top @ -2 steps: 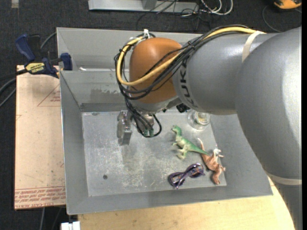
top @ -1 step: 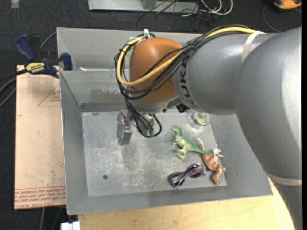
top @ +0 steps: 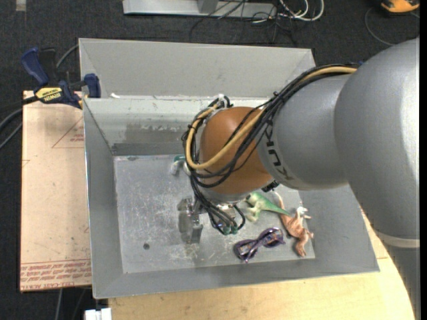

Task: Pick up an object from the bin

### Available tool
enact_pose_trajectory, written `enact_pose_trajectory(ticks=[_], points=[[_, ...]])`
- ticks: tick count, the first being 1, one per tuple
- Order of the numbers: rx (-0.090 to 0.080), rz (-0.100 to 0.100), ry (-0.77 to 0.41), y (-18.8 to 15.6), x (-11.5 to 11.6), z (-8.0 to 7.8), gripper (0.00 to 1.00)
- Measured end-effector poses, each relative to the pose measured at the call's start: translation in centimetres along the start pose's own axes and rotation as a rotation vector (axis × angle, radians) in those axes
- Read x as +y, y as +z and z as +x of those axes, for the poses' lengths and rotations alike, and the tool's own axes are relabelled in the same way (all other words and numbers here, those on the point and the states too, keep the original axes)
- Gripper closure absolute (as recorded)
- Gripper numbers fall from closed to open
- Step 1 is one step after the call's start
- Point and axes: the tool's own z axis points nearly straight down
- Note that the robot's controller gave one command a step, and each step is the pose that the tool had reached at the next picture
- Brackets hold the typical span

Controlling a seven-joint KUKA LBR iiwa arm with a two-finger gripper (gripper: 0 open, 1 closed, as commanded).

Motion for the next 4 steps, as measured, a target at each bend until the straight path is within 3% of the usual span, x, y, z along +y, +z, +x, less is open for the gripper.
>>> enact_pose_trajectory(ticks=[1,2,3,4], points=[[-0.01,-0.002,-0.176,1.3,-2.5,-6.1,0.0],[-0.009,-0.002,-0.176,1.3,-2.5,-6.1,0.0],[-0.011,-0.001,-0.202,-2.6,-6.4,0.0,0.0],[-0.016,-0.004,-0.065,-8.7,-5.0,-5.1,0.0]])
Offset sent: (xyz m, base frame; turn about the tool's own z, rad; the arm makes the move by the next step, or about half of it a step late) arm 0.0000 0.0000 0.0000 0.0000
